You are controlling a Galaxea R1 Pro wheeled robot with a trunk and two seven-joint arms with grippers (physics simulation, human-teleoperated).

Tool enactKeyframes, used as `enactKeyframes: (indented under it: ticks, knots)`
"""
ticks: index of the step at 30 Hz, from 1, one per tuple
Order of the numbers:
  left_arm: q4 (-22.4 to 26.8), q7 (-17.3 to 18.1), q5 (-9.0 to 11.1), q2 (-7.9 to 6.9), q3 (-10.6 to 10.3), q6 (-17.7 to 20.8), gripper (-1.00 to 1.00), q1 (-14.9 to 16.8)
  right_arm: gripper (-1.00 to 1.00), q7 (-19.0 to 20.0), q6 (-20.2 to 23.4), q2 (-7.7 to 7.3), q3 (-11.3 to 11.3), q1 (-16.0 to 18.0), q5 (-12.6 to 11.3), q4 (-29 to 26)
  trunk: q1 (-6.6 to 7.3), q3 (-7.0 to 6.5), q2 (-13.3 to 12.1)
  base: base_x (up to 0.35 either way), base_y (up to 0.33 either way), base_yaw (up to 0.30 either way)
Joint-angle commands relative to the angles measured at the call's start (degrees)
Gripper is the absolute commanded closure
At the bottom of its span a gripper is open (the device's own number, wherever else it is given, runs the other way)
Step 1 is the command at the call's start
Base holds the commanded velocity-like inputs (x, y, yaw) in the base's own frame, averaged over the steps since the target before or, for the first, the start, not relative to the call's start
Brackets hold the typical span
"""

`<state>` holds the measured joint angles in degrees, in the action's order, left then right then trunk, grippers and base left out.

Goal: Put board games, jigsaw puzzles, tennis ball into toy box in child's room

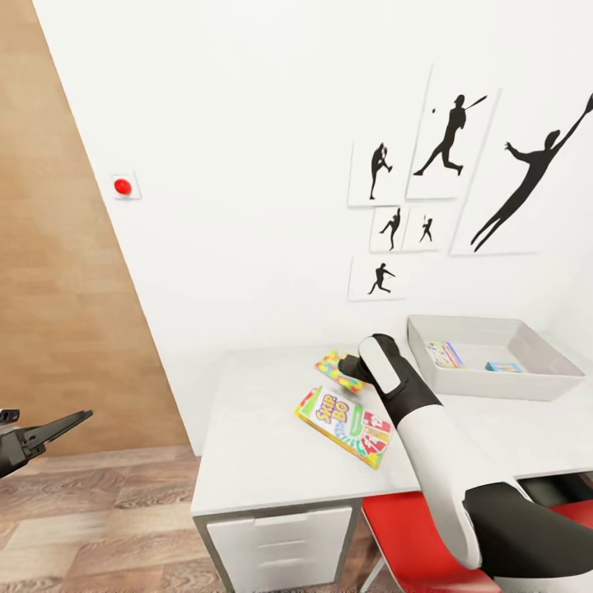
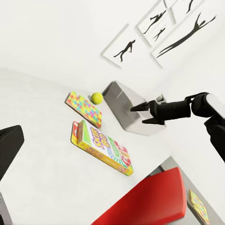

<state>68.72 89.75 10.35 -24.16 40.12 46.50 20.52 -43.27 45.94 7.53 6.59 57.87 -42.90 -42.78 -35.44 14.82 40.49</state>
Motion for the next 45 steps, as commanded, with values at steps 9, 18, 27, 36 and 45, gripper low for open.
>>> enactKeyframes:
  ticks: [9, 18, 27, 36, 45]
  knots:
    - [0.0, 0.3, -0.1, -0.01, 0.0, 0.6, -1.00, 0.0, -1.00, -0.6, -0.2, -1.13, 0.0, 0.1, -0.7, 0.0, -0.01, 0.94, 0.1, 0.000, 0.000, 0.000]
    - [0.0, 0.3, -0.1, -0.01, 0.0, 0.6, -1.00, 0.0, -1.00, -0.5, -0.2, -1.20, 0.1, 0.1, -0.7, 0.0, -0.01, 1.79, 0.1, 0.024, 0.067, 0.000]
    - [0.0, 0.3, -0.1, -0.01, 0.0, 0.6, -1.00, 0.0, -1.00, -0.5, -0.2, -1.31, 0.1, 0.1, -0.7, 0.0, -0.01, 2.63, 0.1, 0.011, 0.016, 0.000]
    - [0.0, 0.3, -0.1, 0.01, 0.0, 0.6, -1.00, 0.0, -1.00, -0.6, -0.6, -1.53, -0.1, 0.2, -0.7, 0.4, -0.01, 3.48, 0.1, 0.042, 0.001, 0.000]
    - [0.0, 0.3, -0.1, 0.01, 0.0, 0.6, -1.00, 0.0, -1.00, -0.5, -4.4, -2.62, -0.9, 0.3, -1.3, 0.9, -0.01, 4.33, 0.1, 0.105, 0.134, 0.000]
